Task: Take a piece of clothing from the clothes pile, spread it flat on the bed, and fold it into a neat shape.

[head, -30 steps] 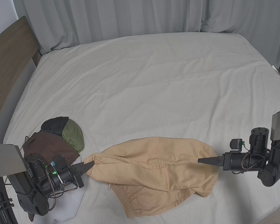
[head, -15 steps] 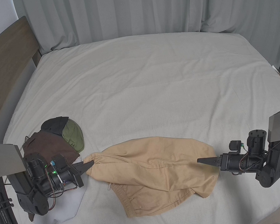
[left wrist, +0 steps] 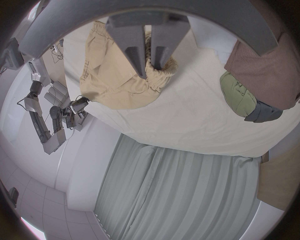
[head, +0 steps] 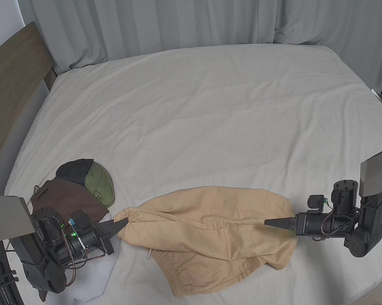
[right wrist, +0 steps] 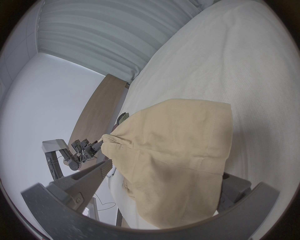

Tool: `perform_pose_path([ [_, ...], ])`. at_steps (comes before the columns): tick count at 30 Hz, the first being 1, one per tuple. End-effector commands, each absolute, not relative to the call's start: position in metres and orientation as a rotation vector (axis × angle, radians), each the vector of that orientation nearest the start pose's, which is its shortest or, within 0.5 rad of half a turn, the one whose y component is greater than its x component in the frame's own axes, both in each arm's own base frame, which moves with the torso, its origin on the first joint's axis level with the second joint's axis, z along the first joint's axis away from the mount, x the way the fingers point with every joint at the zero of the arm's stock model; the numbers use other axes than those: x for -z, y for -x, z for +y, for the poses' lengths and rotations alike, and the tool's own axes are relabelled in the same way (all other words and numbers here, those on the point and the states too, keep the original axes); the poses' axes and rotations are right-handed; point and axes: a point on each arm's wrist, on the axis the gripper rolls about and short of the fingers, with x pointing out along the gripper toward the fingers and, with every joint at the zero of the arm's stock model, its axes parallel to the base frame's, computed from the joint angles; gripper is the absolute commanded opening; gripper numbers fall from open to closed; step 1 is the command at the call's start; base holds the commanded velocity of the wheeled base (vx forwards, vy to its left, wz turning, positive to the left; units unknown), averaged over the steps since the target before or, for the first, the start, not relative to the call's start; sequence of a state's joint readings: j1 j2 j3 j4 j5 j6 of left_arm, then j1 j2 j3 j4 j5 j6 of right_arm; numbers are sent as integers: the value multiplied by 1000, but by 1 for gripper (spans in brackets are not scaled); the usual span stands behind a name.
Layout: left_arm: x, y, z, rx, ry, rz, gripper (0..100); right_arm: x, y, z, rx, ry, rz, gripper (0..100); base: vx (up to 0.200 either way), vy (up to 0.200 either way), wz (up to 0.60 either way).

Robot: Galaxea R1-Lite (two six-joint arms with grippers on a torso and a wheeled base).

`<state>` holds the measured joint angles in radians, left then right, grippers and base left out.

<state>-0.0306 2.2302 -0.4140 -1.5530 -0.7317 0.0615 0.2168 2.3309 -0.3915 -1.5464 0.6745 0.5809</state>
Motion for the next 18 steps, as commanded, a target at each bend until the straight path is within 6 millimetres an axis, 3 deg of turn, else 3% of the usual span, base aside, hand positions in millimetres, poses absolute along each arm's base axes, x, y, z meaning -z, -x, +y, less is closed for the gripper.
perform_pose_path([
  [1, -25, -307, -24, 764, 32, 225, 0, 11, -295, 80, -746, -626, 642, 100, 0, 0, 0],
  [6, -25, -307, -24, 765, 33, 226, 0, 11, -295, 80, -743, -626, 641, 100, 0, 0, 0],
  [7, -25, -307, -24, 764, 33, 226, 0, 11, -295, 79, -742, -625, 639, 0, 0, 0, 0],
  [18, -24, -307, -24, 765, 34, 227, 0, 6, -299, 78, -759, -572, 590, 0, 0, 0, 0],
])
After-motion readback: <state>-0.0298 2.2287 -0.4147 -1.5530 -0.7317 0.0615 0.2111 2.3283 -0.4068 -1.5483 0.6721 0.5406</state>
